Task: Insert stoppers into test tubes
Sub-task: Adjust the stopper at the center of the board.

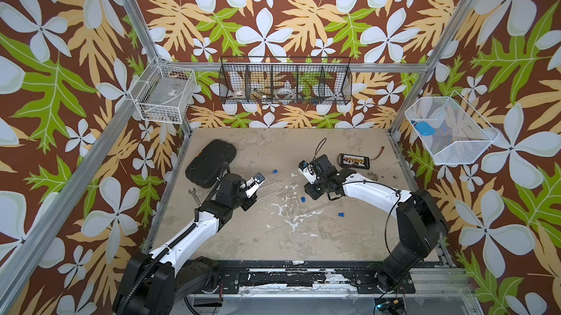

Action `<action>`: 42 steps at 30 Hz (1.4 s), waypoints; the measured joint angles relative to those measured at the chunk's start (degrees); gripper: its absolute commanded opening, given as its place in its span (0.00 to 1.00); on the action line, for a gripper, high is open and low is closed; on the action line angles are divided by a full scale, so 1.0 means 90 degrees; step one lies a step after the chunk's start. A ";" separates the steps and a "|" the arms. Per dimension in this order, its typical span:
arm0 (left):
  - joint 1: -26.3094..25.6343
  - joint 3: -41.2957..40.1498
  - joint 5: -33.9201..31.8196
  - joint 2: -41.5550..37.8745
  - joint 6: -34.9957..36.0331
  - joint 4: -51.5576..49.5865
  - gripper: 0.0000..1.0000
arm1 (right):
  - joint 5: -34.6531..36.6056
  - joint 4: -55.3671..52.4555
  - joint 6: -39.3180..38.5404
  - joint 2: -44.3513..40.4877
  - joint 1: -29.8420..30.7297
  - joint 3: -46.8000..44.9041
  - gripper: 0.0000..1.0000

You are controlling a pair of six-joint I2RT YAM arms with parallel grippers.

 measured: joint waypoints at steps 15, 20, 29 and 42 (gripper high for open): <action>0.0000 0.0000 0.0097 -0.0002 -0.0019 0.0002 0.00 | 0.0330 -0.0529 0.0187 0.1481 0.0544 0.1110 0.55; 0.0000 0.0000 0.0097 -0.0002 -0.0019 0.0002 0.00 | 0.0325 -0.0600 0.0187 0.1768 0.0590 0.1185 0.55; 0.0000 0.0000 0.0097 0.0000 -0.0019 0.0002 0.00 | 0.0311 -0.0617 0.0211 0.1880 0.0593 0.1231 0.55; 0.0000 0.0000 0.0100 0.0002 -0.0019 0.0002 0.00 | 0.0721 -0.0821 0.0185 0.1537 0.0576 0.1047 0.54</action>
